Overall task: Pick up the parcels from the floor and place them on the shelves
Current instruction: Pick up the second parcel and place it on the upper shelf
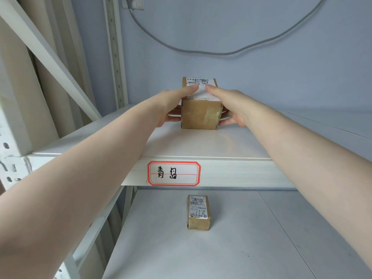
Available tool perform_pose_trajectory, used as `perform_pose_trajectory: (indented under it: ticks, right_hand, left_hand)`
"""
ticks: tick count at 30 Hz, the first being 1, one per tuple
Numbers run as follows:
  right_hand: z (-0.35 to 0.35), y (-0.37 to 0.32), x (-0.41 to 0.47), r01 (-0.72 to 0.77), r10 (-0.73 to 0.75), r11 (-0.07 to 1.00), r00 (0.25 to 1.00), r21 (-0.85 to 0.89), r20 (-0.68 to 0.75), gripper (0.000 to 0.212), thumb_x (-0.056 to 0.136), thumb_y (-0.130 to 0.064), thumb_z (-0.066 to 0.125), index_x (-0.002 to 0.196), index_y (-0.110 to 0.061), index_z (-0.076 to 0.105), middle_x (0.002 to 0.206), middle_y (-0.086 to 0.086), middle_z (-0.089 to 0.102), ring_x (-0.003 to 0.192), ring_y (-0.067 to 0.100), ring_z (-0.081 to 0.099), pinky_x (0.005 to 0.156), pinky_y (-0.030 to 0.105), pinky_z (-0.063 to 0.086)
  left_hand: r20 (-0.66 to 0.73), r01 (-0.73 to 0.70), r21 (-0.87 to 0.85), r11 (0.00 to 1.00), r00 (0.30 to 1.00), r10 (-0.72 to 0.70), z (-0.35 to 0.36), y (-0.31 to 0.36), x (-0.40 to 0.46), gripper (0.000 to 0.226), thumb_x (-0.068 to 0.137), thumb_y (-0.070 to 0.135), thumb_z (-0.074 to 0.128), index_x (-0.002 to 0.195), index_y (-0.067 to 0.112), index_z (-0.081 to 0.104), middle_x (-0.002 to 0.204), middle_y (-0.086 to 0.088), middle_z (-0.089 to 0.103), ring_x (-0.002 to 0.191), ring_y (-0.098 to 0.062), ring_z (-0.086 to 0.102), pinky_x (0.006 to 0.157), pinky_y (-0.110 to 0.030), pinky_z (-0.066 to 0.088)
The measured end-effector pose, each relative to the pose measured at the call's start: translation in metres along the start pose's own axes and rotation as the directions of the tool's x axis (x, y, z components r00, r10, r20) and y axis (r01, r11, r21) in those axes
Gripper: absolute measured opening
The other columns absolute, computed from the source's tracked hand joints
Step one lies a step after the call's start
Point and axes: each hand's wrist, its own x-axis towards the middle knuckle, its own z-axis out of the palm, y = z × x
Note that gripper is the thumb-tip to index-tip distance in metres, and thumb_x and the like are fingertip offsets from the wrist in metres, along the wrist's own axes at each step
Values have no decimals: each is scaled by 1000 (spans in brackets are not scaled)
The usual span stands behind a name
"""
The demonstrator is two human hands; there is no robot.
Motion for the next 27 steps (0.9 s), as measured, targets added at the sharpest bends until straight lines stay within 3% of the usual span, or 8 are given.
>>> perform_pose_trajectory:
  ticks: [4, 8, 14, 19, 21, 24, 27]
  right_hand:
    - [-3, 7, 8, -19, 21, 999, 996, -29, 87, 41, 83, -64, 57, 104, -29, 64, 98, -4, 74, 92, 14, 70, 83, 35, 54]
    - [-10, 10, 12, -2, 6, 1000, 985, -24, 173, 45, 84, -50, 65, 122, -26, 62, 108, 0, 72, 101, 16, 68, 89, 36, 54]
    - [-17, 19, 15, 37, -34, 999, 986, -21, 161, 31, 79, -19, 78, 108, -14, 67, 105, 5, 74, 95, 15, 71, 76, 30, 58]
    - [-10, 21, 22, 81, -80, 997, 994, -7, 73, 34, 74, -20, 82, 105, -12, 68, 101, 4, 74, 94, 13, 70, 85, 33, 58]
    - [-9, 19, 27, 83, -83, 997, 996, -8, 24, 49, 73, -20, 83, 115, -6, 64, 107, 7, 73, 93, 15, 70, 76, 30, 59]
    - [-10, 12, 32, 68, -67, 997, 998, -44, 16, 55, 74, -20, 83, 121, -3, 61, 111, 8, 72, 87, 13, 70, 62, 25, 57]
    - [-12, 11, 38, 49, -48, 996, 999, -72, 21, 54, 74, -19, 82, 121, -1, 61, 113, 10, 72, 91, 16, 70, 62, 26, 58]
  left_hand:
    - [132, -9, 117, 993, 991, -6, -5, -5, 5, 37, 83, 42, 75, 109, 17, 66, 117, -3, 72, 114, -18, 66, 105, -32, 50]
    - [71, -13, 140, 990, 997, 3, -8, -12, 17, 55, 80, 31, 81, 127, 9, 64, 127, -6, 69, 120, -20, 64, 99, -28, 52]
    - [41, -14, 150, 989, 999, 8, -7, -14, 24, 60, 78, 33, 82, 129, 8, 64, 125, -5, 69, 109, -20, 69, 94, -28, 55]
    - [45, -20, 253, 967, 999, 9, -2, -7, 29, 60, 76, 33, 85, 125, 7, 64, 114, -3, 70, 97, -19, 71, 95, -32, 57]
    - [35, -11, 251, 968, 999, 3, 0, -4, 32, 59, 77, 31, 84, 126, 4, 62, 112, -4, 68, 93, -21, 70, 93, -32, 57]
    - [30, 15, 252, 968, 999, -24, 1, -1, 39, 65, 76, 32, 84, 129, 2, 61, 124, -7, 67, 105, -27, 70, 102, -39, 54]
    - [32, 22, 268, 963, 999, -31, 2, -3, 47, 66, 74, 34, 86, 127, 4, 62, 123, -6, 69, 108, -27, 71, 104, -42, 52]
